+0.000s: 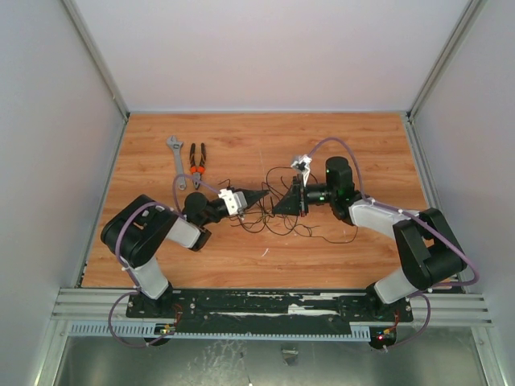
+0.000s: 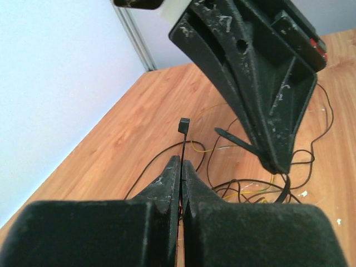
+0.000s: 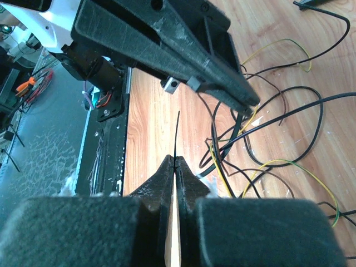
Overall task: Zip-tie the wires
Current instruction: Tie the cable at the center of the board.
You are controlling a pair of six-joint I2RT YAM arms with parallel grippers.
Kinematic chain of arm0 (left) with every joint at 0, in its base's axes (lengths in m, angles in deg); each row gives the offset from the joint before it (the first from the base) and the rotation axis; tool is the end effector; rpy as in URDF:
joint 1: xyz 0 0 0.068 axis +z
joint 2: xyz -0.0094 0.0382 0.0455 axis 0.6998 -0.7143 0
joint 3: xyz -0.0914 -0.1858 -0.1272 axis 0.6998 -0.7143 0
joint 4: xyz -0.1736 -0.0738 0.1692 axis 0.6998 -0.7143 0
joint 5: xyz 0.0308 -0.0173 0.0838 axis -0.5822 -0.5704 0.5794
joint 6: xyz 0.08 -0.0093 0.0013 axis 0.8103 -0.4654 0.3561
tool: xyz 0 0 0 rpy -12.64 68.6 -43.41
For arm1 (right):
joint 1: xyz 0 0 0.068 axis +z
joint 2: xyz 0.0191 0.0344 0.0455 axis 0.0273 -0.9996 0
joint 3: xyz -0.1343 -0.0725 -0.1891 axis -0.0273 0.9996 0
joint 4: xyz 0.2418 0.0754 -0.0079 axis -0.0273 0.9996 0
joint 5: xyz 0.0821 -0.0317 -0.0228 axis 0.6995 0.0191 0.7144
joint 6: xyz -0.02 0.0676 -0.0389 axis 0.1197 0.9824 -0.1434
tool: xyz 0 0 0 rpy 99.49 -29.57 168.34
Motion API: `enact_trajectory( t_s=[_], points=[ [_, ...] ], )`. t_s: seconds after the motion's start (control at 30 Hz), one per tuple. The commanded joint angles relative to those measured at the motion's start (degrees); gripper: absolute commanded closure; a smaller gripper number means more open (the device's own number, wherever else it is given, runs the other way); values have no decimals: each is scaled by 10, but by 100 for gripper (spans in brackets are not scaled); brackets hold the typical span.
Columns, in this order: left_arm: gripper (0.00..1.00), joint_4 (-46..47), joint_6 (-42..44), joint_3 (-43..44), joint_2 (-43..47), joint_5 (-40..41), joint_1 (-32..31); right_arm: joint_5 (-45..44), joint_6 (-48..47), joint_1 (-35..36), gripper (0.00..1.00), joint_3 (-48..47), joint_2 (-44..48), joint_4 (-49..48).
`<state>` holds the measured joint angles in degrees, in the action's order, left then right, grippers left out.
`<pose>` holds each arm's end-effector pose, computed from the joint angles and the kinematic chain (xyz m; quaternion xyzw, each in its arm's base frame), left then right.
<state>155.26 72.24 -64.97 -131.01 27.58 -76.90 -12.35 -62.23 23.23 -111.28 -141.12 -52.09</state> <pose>0.2313 -0.1965 0.1645 0.4640 0.4340 -0.3005 0.7114 0.2547 0.1875 0.1795 -0.3680 0.6647 0.5806 0.2927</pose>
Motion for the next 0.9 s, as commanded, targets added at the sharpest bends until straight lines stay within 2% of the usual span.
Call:
enact_trajectory(
  t_s=[0.0, 0.23, 0.4, 0.87],
  points=[
    [100, 186, 20, 14, 7, -27, 16, 18, 25, -1, 100, 16, 13, -55],
    [100, 186, 37, 8, 14, -50, 21, 39, 98, 16, 100, 31, -10, -160],
    [100, 186, 40, 7, 28, -56, 25, 37, 58, 15, 100, 18, -5, -98],
    [100, 186, 50, 2, 38, -54, 26, 24, 52, 9, 100, -11, -13, -74]
  ],
)
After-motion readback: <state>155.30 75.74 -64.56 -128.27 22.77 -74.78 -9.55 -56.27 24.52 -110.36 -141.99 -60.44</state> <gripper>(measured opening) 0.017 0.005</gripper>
